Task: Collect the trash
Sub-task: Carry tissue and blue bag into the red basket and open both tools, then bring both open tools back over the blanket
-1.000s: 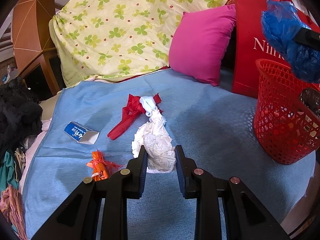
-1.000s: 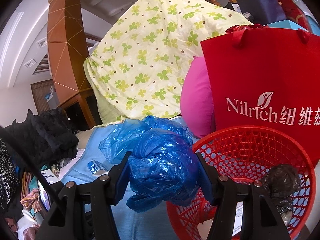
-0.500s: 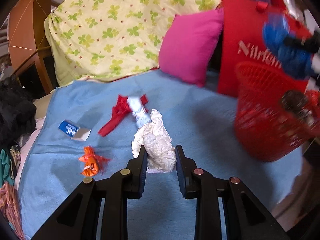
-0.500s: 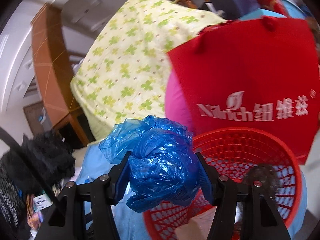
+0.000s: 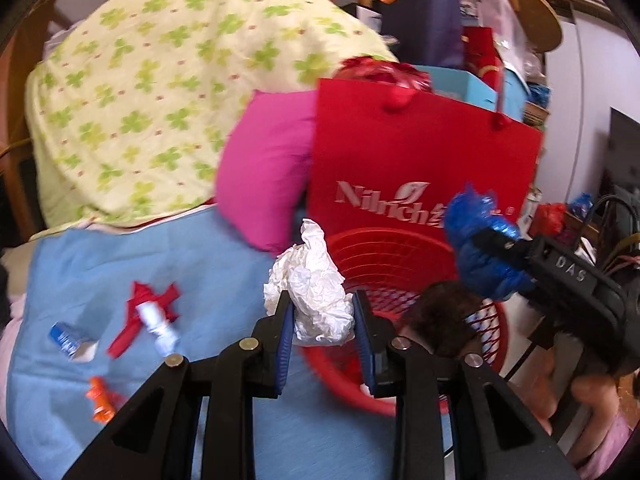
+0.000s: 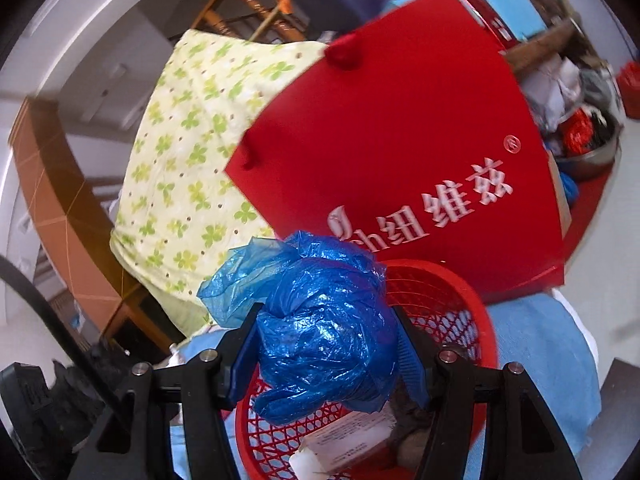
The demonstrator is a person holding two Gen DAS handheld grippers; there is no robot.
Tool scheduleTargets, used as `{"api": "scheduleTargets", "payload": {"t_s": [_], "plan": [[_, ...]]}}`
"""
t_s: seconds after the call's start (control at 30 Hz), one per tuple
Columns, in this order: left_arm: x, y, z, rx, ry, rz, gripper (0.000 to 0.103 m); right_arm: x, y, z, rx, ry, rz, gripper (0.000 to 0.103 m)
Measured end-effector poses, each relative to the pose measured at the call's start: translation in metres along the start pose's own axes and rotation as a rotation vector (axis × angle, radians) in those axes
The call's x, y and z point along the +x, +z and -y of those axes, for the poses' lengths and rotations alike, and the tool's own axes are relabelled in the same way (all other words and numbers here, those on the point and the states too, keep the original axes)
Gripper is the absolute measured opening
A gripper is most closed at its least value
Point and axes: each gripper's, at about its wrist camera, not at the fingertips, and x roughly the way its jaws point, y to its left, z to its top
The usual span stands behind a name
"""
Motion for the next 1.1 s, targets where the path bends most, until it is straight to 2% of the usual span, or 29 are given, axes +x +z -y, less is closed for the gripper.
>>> {"api": "scheduleTargets", "payload": {"t_s": [0.13,0.27,0.3,0.33,0.4,0.57,0.63,0.7,0.83,0.9,0.97,1.1], "plan": [[0.025,0.006,0.014,0.016,-0.042,-0.041,0.032,0.009,0.004,0.024,0.105,-0.012,-0.042,0.066],[0.048,0.008,0.015,0.033,-0.045,-0.086,0.044,0.023,0.004,0.038,0.183,-0.010,-0.094,0.068],[0.050,0.008,0.013,0.031,-0.039,-0.087,0.046,0.025,0.004,0.040,0.197,0.001,-0.098,0.073],[0.050,0.008,0.010,0.026,-0.037,-0.085,0.047,0.028,0.004,0.041,0.216,0.021,-0.104,0.077],[0.046,0.006,0.004,0.017,-0.030,-0.073,0.051,0.029,0.005,0.039,0.218,0.047,-0.089,0.080],[0.018,-0.008,-0.031,-0.003,0.048,-0.031,0.053,0.023,0.002,0.030,0.213,0.121,-0.042,0.080],[0.003,-0.019,-0.053,-0.018,0.102,-0.014,0.054,0.020,0.003,0.016,0.179,0.150,-0.010,0.080],[-0.012,-0.035,-0.080,-0.045,0.168,-0.001,0.060,0.013,0.002,-0.001,0.095,0.129,0.035,0.080],[-0.037,-0.075,-0.138,-0.108,0.334,0.005,0.060,-0.002,-0.008,-0.042,-0.122,0.072,0.126,0.080],[-0.042,-0.097,-0.166,-0.144,0.428,-0.008,0.060,-0.005,-0.016,-0.059,-0.197,0.059,0.145,0.080],[-0.046,-0.115,-0.192,-0.199,0.490,-0.031,0.060,-0.006,-0.027,-0.080,-0.267,0.064,0.155,0.080],[-0.045,-0.135,-0.228,-0.305,0.530,-0.080,0.060,-0.012,-0.061,-0.128,-0.428,0.122,0.180,0.080]]}}
